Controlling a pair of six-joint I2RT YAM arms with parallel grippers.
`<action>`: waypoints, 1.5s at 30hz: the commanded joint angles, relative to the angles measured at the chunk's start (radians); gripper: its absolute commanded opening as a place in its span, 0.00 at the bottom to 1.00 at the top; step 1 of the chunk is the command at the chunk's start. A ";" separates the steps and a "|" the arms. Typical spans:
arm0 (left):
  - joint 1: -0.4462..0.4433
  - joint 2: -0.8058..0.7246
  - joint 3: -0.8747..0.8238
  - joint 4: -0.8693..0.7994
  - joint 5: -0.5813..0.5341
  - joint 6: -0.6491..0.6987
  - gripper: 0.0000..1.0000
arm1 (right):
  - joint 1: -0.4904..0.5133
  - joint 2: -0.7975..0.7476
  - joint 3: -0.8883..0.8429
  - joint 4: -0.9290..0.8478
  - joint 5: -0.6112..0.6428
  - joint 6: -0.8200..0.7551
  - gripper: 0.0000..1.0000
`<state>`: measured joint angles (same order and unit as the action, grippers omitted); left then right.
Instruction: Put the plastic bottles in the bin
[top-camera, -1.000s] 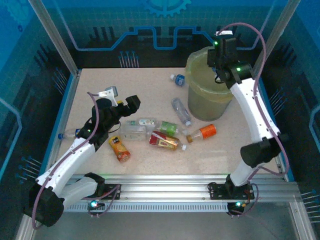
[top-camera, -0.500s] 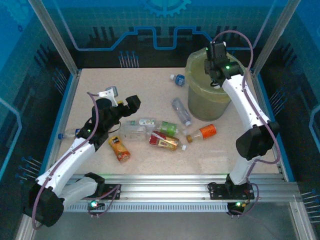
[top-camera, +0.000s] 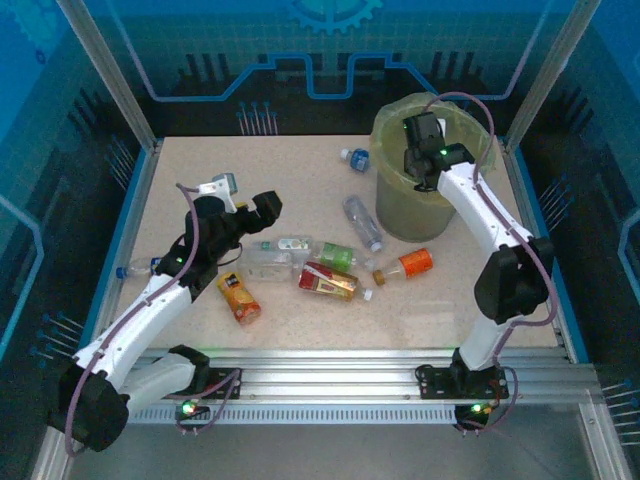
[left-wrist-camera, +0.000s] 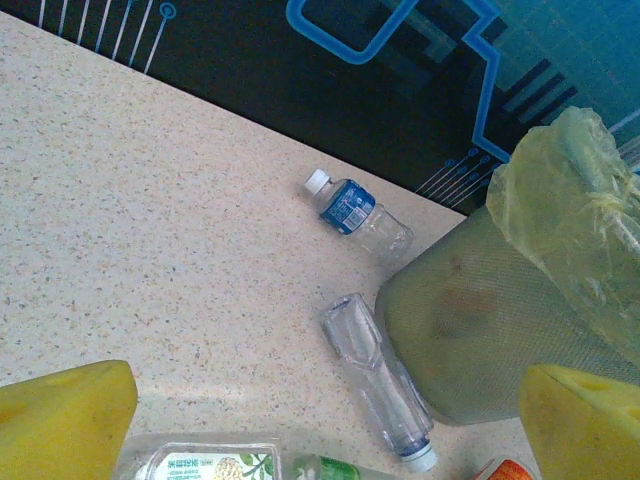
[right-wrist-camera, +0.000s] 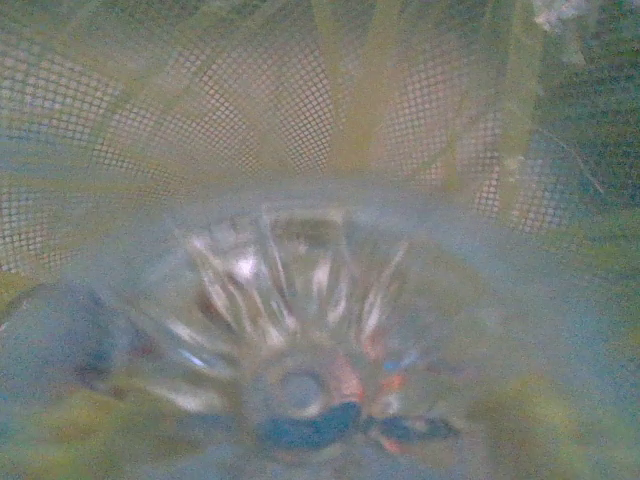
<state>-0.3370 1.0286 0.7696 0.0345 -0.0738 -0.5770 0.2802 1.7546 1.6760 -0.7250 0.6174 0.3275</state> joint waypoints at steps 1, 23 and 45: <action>0.009 -0.005 0.022 0.009 0.009 -0.003 0.99 | -0.014 -0.037 -0.020 0.016 -0.005 0.037 0.78; 0.009 -0.073 0.068 -0.322 -0.088 -0.018 0.99 | -0.016 -0.150 0.047 -0.133 -0.095 0.024 1.00; 0.009 -0.190 -0.120 -0.782 -0.181 -0.319 0.99 | 0.037 -0.437 -0.222 -0.099 -0.197 0.081 1.00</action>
<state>-0.3363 0.8494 0.6891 -0.7067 -0.2939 -0.8398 0.3023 1.3487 1.4879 -0.8440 0.4606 0.3862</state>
